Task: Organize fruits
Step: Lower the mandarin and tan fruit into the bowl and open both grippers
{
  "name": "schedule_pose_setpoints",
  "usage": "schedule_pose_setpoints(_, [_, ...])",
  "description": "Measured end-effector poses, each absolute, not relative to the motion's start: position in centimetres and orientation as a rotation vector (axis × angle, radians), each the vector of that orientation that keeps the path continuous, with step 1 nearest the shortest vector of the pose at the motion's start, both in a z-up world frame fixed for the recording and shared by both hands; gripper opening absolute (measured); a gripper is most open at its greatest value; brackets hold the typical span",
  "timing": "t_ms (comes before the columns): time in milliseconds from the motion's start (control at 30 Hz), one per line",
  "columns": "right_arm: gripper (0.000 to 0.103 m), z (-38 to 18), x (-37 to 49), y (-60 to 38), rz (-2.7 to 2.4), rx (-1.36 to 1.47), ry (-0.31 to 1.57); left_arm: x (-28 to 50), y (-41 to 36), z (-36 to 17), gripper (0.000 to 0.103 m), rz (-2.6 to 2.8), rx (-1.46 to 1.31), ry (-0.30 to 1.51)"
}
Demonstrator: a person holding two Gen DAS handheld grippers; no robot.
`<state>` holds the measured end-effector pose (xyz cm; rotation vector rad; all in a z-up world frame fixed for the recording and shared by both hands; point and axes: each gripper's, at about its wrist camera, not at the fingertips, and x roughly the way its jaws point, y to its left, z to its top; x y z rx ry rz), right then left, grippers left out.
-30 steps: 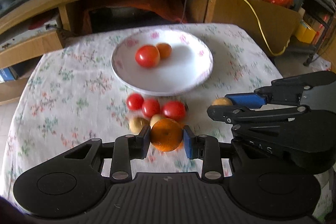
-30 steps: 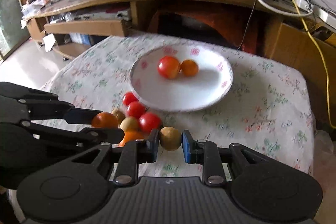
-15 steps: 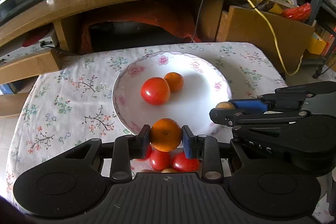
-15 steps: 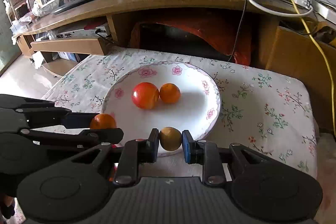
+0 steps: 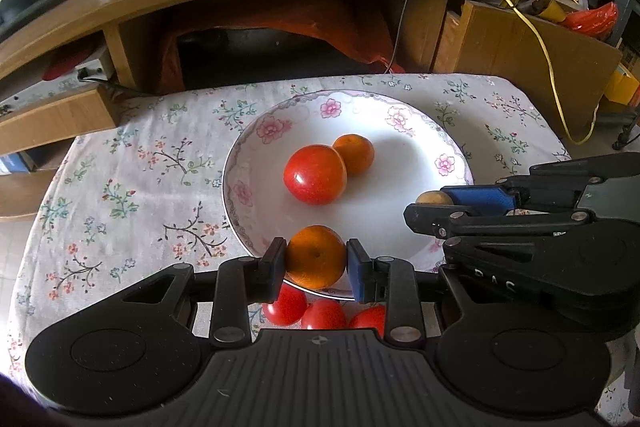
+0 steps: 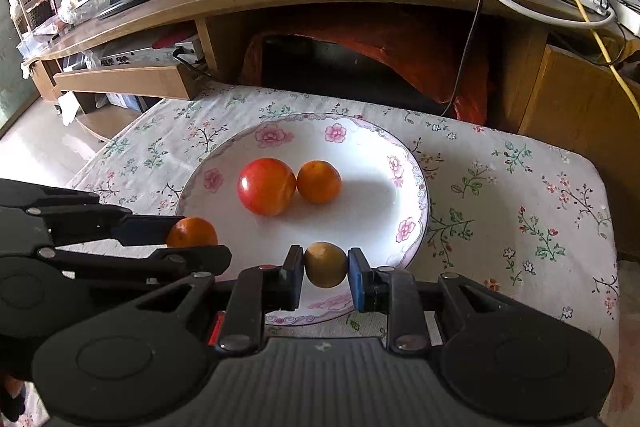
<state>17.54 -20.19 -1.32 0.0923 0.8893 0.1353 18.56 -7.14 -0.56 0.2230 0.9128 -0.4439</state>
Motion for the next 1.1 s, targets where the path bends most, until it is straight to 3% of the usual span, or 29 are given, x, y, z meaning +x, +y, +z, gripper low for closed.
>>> schedule_pose_setpoints(1100, [0.028,-0.1,16.6,-19.7,0.118,0.066,0.839,17.8,-6.6,0.4,0.050,-0.430,0.230,0.876])
